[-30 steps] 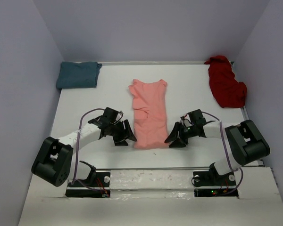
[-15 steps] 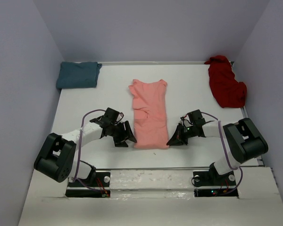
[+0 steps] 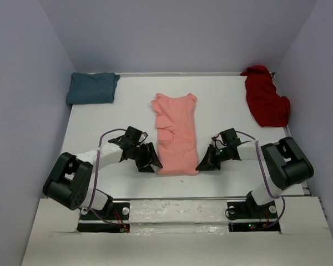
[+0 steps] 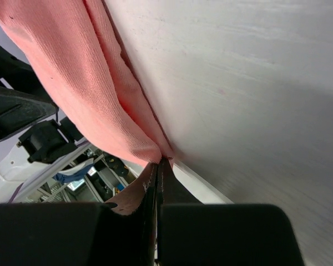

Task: Fold and stack the t-shirts
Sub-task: Fold the tshirt

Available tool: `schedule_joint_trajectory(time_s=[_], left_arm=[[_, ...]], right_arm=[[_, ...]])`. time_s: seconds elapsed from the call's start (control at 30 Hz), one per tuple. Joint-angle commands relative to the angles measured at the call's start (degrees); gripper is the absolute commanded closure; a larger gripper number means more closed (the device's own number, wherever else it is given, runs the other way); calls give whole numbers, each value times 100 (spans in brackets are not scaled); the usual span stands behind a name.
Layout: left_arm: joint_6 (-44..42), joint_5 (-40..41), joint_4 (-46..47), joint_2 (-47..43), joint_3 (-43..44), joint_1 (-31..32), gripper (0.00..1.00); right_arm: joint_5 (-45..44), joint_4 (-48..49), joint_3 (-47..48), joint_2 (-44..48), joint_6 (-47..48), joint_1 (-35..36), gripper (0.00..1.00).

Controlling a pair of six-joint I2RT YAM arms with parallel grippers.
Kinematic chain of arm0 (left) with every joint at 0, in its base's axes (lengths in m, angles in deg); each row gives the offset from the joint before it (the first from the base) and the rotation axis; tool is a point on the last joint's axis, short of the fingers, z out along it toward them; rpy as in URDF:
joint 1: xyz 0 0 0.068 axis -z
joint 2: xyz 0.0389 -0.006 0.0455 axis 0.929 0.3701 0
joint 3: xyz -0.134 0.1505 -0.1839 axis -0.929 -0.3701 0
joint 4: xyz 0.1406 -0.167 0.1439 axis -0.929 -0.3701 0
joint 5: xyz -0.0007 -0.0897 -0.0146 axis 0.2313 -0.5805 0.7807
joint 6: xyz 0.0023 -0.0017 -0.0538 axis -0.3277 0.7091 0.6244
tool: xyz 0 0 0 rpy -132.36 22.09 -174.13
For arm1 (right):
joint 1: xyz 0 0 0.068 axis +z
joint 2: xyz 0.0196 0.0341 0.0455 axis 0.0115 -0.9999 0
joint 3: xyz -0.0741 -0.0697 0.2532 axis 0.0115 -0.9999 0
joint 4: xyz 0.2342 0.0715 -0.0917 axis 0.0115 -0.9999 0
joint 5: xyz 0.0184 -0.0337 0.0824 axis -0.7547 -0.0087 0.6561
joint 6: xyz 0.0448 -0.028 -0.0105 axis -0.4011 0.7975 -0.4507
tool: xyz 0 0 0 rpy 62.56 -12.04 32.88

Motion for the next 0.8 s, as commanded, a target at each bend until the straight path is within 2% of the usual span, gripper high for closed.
schedule_joint_trajectory(time_s=[0.0,0.3,0.43,0.6,0.63,0.77], left_arm=[[77,-309,92,34,171,97,41],[94,-529,92,298,224,308,41],[103,-582,92,325,250,343,47],[77,-591,118,403,268,361,70],[77,-591,118,439,268,361,81],[59,-600,135,509,268,361,89]], right_arm=[[-67,19,224,-41,118,42,100],[-84,-43,285,-76,153,42,100],[-84,-61,303,-102,153,42,100],[-76,-70,321,-120,171,42,100],[-75,-70,321,-111,171,42,100],[-67,-70,321,-111,171,42,100]])
